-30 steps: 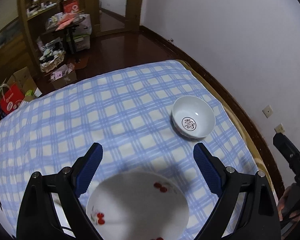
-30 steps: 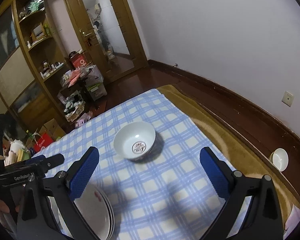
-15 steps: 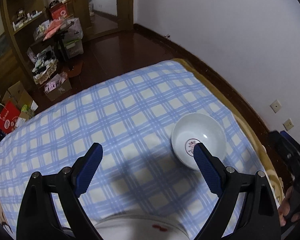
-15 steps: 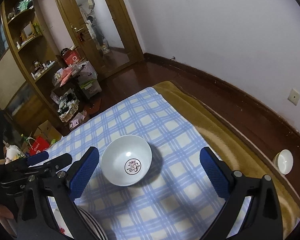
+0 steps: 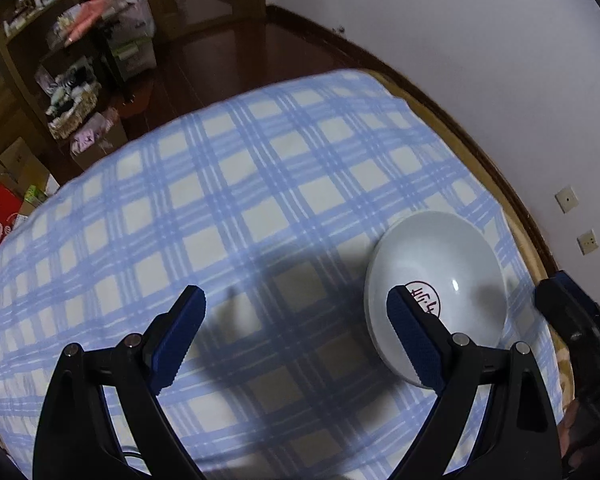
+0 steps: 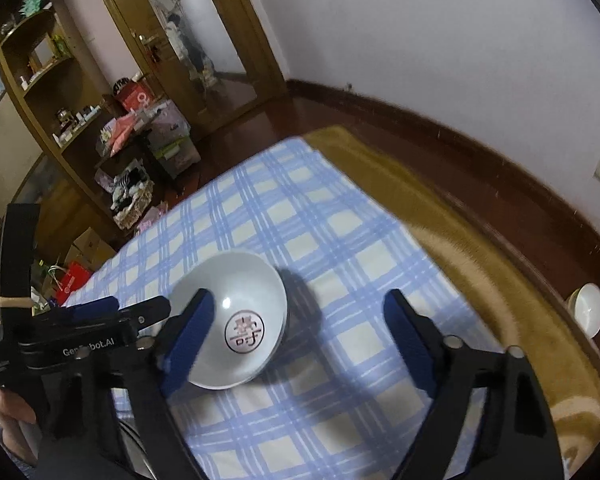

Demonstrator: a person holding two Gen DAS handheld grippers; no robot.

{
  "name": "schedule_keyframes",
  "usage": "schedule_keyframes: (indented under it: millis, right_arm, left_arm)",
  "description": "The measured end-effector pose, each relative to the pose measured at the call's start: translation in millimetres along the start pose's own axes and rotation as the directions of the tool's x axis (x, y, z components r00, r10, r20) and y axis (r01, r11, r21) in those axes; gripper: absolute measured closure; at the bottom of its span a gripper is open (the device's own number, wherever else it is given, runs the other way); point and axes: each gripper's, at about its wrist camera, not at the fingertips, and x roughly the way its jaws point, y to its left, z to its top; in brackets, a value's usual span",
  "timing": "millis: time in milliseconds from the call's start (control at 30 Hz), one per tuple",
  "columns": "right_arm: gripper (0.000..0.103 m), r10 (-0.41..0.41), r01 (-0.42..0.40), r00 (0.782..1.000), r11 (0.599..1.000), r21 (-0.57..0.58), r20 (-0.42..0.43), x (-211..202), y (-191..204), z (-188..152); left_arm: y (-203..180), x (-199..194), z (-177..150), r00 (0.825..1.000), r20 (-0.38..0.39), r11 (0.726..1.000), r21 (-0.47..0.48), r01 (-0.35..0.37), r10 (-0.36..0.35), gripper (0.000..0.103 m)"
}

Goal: Organize plates and bowls

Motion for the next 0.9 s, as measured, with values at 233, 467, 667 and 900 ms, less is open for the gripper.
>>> schedule_keyframes:
  millis: [233, 467, 667, 900]
  right_arm:
    - [0.042, 0.025, -0.023, 0.996, 1.000, 0.021, -0.082, 30, -4, -9]
    - [0.084, 0.125, -0.116, 0.986, 0.990, 0.079, -0.115, 41, -7, -16]
    - [0.089, 0.119, -0.111, 0.987, 0.991, 0.074, -0.112, 43, -2, -18]
    - [0.091, 0.064, -0.059, 0.993, 0.997, 0.054, -0.102, 33, 9, -21]
  left_arm:
    - [-7, 22, 1, 0.999, -0.030, 0.999, 0.035, -0.038, 0.039, 0.016]
    - [-22, 23, -6, 0.998, -0.033, 0.997, 0.067, 0.048, -0.046, 0.068]
    - [-31, 22, -6, 0.995, -0.060, 0.994, 0.066, 0.089, -0.085, 0.094]
    - [-35, 13, -9, 0.996, -0.066, 0.996, 0.069, 0.060, -0.056, 0.095]
